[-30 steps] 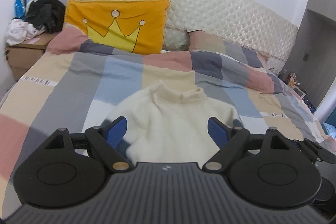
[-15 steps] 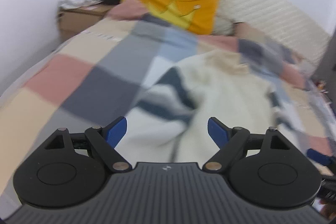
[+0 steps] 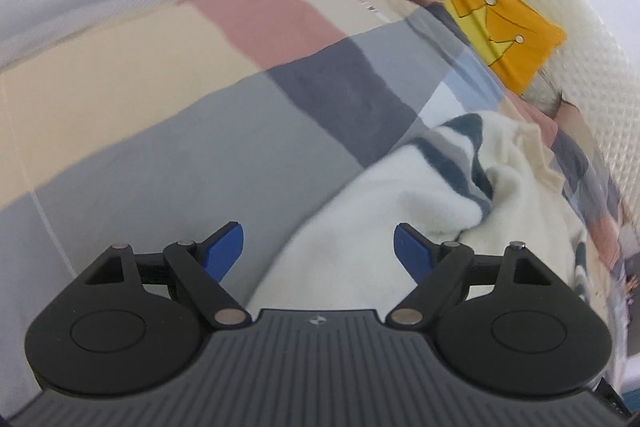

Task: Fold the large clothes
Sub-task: 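Grasp the sweater sleeve with the left gripper, then pull the held sleeve outward with the left gripper to spread it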

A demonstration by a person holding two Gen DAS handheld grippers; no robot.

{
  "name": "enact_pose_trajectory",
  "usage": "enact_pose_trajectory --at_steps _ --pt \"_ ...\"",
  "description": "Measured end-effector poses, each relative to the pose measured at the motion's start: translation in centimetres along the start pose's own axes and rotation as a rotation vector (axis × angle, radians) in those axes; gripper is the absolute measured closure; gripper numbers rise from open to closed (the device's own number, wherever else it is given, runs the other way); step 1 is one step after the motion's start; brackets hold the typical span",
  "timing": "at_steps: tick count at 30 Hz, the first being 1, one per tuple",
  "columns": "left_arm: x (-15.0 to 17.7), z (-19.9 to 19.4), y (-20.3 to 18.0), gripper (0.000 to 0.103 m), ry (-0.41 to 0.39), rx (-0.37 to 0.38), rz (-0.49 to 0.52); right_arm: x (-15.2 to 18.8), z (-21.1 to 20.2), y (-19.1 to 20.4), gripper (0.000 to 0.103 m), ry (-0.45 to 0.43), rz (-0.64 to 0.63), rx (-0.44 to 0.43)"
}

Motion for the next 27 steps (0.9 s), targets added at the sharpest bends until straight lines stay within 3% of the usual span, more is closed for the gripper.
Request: enact_pose_trajectory --at_steps 8,14,18,19,22,24,27 --pt "4.3 1.2 3.6 0.051 0.115 -0.041 -0.181 0.3 0.6 0.0 0.016 0.036 0.037 -0.022" --pt "5.3 1.9 3.5 0.055 0.13 -0.052 -0.194 1.0 1.2 0.8 0.016 0.065 0.005 -0.023" --pt "6.3 2.9 1.5 0.055 0.17 0.029 -0.183 1.1 1.1 0.7 0.016 0.071 -0.007 -0.02" --pt "6.5 3.4 1.0 0.059 0.177 0.034 -0.182 1.1 1.0 0.6 0.016 0.068 -0.011 -0.018" --pt "6.3 4.4 0.9 0.082 0.179 0.02 -0.21 1.0 1.0 0.4 0.016 0.06 -0.015 -0.007" --pt "5.4 4.4 1.2 0.087 0.162 0.038 -0.261 1.0 0.9 0.1 0.016 0.057 -0.008 -0.004" --pt "2.3 3.3 2.1 0.088 0.071 0.025 -0.293 0.7 0.8 -0.1 0.016 0.05 0.001 -0.01"
Point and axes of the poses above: each gripper's, at about its wrist camera, not at the fingertips, and z roughly the way its jaws point, y to its left, x to its underside, the point moved 8 cm from there along z, roughly the way its jaws point, and after that the axes turned 5 degrees about z, right-handed, at the moved point
